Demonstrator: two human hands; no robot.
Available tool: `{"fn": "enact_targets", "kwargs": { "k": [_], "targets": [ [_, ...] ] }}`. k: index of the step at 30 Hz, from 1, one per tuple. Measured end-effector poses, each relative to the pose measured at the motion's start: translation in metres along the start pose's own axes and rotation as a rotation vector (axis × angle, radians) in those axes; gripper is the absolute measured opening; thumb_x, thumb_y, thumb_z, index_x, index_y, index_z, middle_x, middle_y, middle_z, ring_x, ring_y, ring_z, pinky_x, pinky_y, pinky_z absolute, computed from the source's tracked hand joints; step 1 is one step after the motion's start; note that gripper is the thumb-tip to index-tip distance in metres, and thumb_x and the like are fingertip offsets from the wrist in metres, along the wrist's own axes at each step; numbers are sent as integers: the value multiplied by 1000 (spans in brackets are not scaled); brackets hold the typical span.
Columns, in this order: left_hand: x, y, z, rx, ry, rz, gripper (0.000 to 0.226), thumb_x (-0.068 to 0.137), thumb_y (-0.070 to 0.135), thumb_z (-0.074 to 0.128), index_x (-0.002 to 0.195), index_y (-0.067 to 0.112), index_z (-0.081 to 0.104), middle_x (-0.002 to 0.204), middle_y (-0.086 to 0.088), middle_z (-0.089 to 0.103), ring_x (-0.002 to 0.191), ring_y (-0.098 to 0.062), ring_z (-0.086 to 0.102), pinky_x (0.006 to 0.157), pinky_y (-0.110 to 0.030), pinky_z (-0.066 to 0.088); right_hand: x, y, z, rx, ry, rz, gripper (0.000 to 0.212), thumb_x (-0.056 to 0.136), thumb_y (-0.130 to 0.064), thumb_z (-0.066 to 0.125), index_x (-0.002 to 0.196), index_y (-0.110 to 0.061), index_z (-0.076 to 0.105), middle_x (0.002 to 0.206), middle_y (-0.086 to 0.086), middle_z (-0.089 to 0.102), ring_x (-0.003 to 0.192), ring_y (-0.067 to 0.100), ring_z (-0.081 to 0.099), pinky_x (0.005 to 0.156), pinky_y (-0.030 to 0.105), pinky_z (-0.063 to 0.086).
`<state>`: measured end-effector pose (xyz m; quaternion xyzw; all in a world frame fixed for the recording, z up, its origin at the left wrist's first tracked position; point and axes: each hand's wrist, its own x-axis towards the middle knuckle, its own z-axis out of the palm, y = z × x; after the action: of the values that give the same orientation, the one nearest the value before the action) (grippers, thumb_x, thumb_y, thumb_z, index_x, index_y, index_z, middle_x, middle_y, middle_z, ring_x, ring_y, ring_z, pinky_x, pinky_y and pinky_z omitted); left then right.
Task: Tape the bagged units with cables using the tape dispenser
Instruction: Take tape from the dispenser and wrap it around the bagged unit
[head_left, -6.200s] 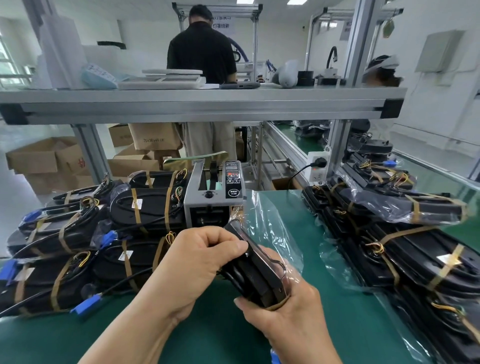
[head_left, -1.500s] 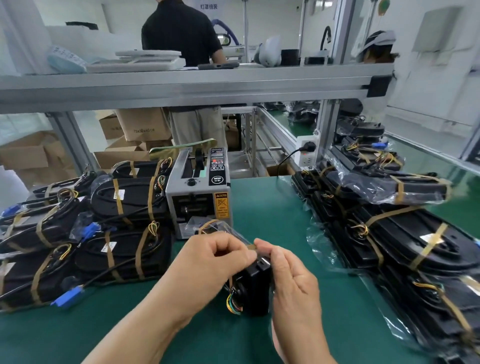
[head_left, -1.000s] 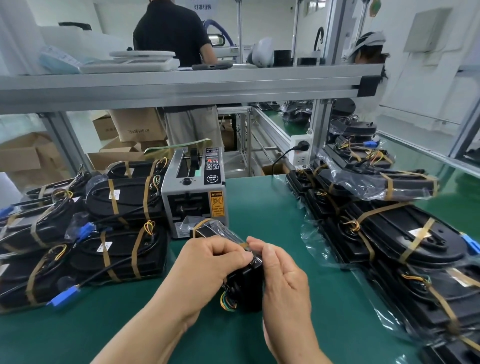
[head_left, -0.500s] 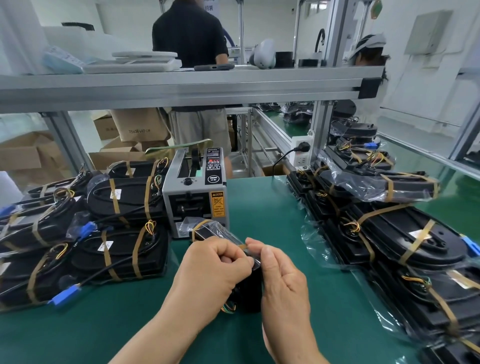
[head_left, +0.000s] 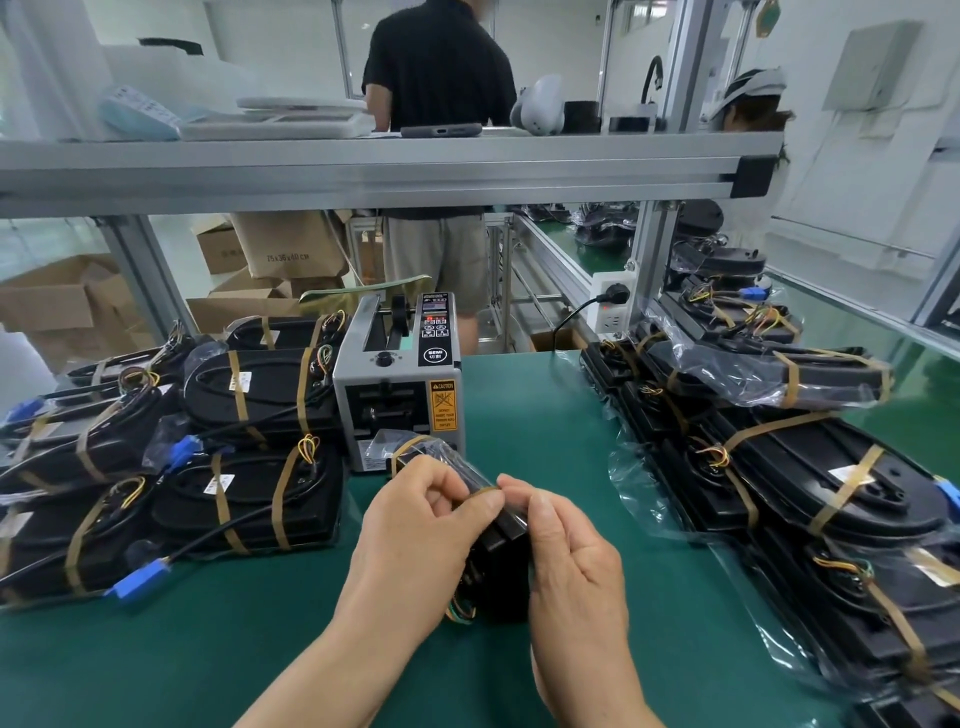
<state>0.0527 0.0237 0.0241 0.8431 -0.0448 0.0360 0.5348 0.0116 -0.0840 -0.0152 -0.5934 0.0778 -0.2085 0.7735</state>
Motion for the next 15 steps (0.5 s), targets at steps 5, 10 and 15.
{"fn": "enact_targets", "kwargs": {
  "k": [5,10,15],
  "targets": [
    [7,-6,0,-20,-19,18,13,82,40,74,75,36,63,53,13,53,46,-2,44,54,-28,41,3,-3,-2,-19,25,37,32,106,-23,48,97,-31,78,106,-1,77,102,18,73,88,36,58],
    [7,-10,1,-75,-47,33,12,83,40,72,76,35,64,57,15,54,51,-2,47,57,-26,44,11,-31,-10,-140,56,-20,20,98,-22,60,97,-30,78,102,-12,77,101,4,70,89,27,53],
    [4,-14,1,-93,-60,44,9,85,41,71,79,40,65,61,17,59,51,-1,48,57,-24,41,50,-73,11,-705,-214,-161,23,94,-28,63,115,-30,70,112,-22,71,109,-10,60,91,8,45]
  ]
}}
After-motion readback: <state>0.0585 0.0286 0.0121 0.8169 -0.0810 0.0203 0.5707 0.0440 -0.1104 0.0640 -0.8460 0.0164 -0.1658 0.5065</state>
